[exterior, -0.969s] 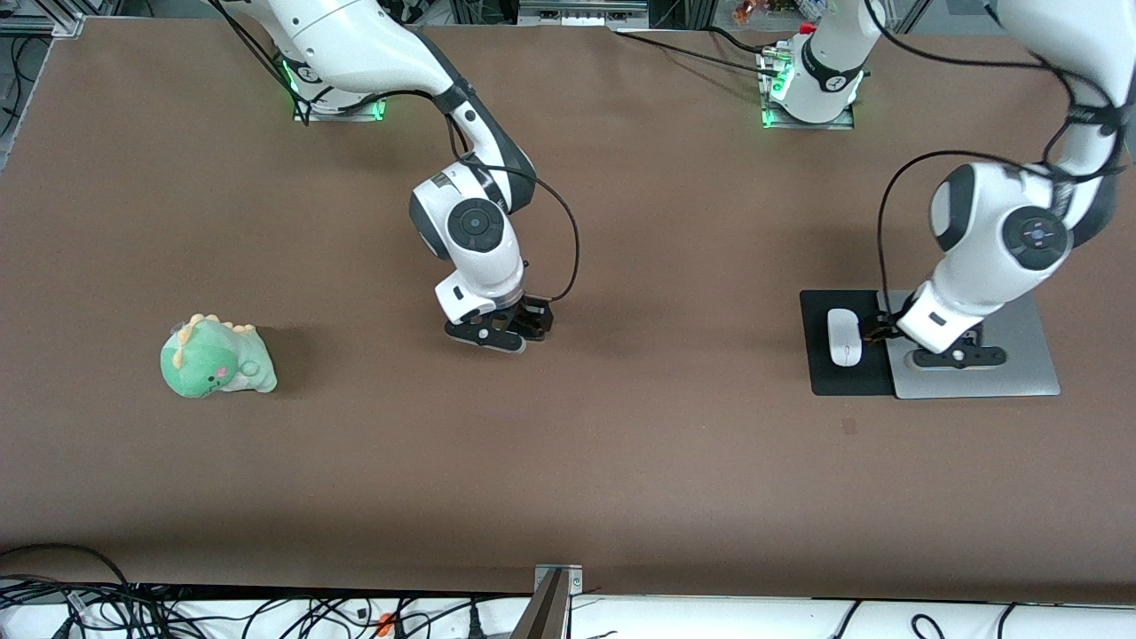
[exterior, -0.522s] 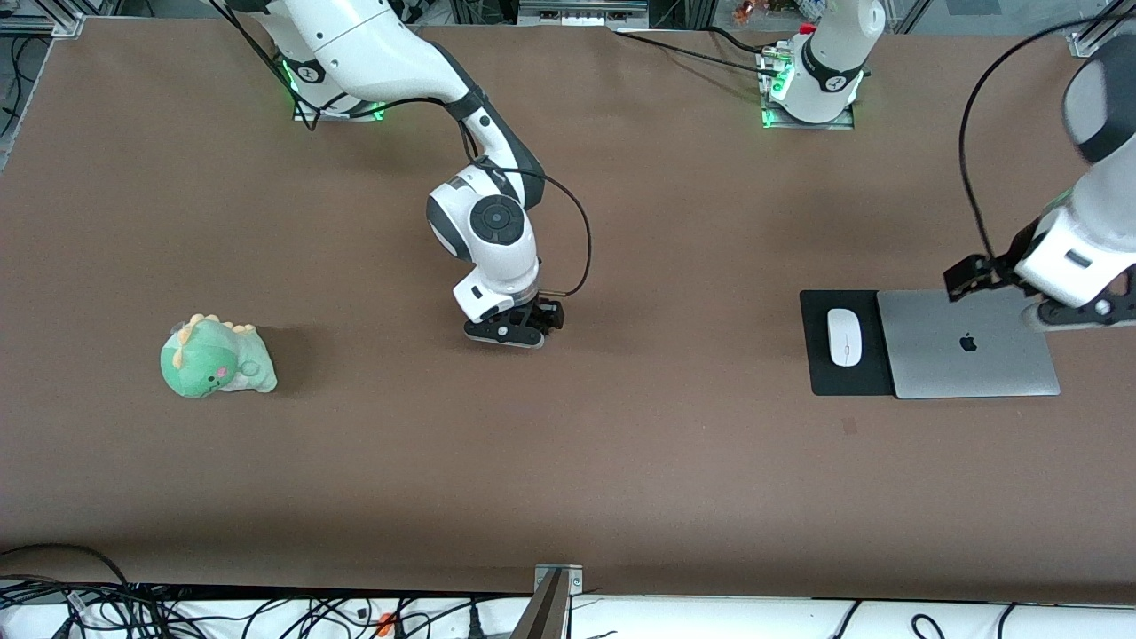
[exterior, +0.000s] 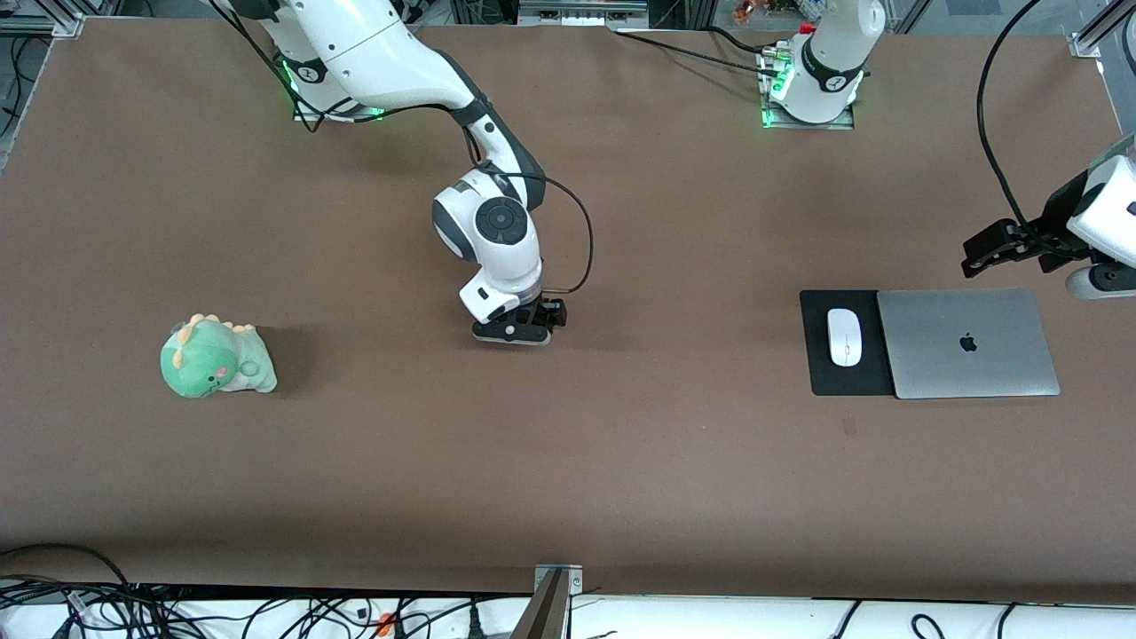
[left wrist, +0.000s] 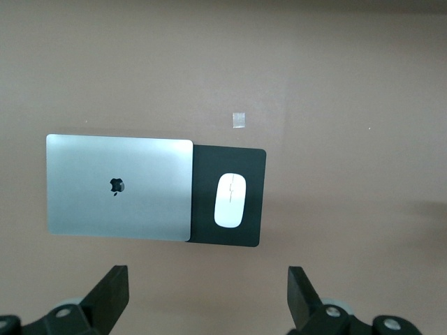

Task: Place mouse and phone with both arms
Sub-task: 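Release the mouse and raise the left gripper while the right gripper grasps the phone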

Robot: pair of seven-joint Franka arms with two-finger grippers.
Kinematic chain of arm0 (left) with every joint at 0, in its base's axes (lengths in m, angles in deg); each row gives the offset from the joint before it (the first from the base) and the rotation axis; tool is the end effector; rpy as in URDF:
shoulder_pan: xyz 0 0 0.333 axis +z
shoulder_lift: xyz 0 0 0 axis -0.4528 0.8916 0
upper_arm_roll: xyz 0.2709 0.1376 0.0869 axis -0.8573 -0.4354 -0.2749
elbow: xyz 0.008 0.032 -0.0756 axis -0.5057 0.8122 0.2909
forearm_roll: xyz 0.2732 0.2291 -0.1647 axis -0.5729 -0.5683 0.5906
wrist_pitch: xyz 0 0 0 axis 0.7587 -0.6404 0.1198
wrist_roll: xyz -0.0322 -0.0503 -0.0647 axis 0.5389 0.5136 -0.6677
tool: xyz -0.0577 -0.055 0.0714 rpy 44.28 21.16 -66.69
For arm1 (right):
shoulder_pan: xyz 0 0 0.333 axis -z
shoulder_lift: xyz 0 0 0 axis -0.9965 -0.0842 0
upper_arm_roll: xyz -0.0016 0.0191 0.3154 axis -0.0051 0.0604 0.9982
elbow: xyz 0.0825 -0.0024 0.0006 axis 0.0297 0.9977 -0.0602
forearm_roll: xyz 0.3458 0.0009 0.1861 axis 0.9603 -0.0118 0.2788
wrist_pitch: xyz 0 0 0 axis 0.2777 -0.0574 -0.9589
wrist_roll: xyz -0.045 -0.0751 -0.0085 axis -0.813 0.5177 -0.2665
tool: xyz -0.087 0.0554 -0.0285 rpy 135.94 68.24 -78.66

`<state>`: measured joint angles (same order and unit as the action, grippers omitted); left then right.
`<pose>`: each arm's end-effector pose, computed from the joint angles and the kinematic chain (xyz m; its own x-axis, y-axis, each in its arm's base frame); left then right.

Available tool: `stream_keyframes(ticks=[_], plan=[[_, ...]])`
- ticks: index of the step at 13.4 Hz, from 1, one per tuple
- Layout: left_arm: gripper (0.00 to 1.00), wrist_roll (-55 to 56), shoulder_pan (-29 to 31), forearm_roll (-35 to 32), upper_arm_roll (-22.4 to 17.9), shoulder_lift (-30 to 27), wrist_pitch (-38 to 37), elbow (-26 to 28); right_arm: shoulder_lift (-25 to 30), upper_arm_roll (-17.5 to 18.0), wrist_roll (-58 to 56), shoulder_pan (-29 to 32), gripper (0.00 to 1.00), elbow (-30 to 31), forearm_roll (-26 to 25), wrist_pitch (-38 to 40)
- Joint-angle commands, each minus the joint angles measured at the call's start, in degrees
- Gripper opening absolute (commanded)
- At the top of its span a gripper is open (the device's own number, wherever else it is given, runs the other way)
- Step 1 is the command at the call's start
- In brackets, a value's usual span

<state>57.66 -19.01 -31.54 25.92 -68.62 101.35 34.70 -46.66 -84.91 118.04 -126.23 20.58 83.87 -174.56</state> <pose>0.5907 0.0029 0.5835 0.9955 0.0939 0.0142 0.0942 -0.9954 -0.0176 0.5324 0.4446 0.1801 0.9879 -0.0860 0.1290 -0.0837 -0.9962 -0.0231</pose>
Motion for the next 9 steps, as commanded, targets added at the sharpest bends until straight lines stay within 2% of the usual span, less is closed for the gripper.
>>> stream_keyframes(ticks=[1, 3, 6, 7, 8, 9], plan=[[1.0, -1.0, 0.26, 1.26, 0.22, 1.69, -1.02, -3.38, 0.38, -0.68, -1.17, -0.69, 1.0, 2.18, -0.97, -2.07], [1.0, -1.08, 0.7, 3.53, -0.22, 2.05, -1.19, -3.47, 0.29, -0.77, -1.17, -0.78, 1.0, 3.84, -0.97, -5.22], [1.0, -1.35, 2.1, 4.34, -0.57, 2.14, -1.28, -3.56, -0.06, -0.85, -1.26, -0.78, 0.99, 3.85, -0.97, -5.24], [1.0, -1.44, 2.71, 4.34, -0.58, 2.05, -1.28, -3.47, -0.06, -0.85, -1.35, -0.78, 0.89, 3.85, -0.97, -5.24], [1.0, -1.44, 2.72, 4.25, -0.58, 2.05, -1.28, -3.56, -0.06, -0.85, -1.61, -0.86, 0.73, 3.77, -0.97, -5.15], [1.0, -1.35, 2.63, 4.25, -0.49, 2.05, -1.28, -3.47, -0.06, -0.77, -2.05, -0.78, 0.5, 3.77, -0.97, -4.98]])
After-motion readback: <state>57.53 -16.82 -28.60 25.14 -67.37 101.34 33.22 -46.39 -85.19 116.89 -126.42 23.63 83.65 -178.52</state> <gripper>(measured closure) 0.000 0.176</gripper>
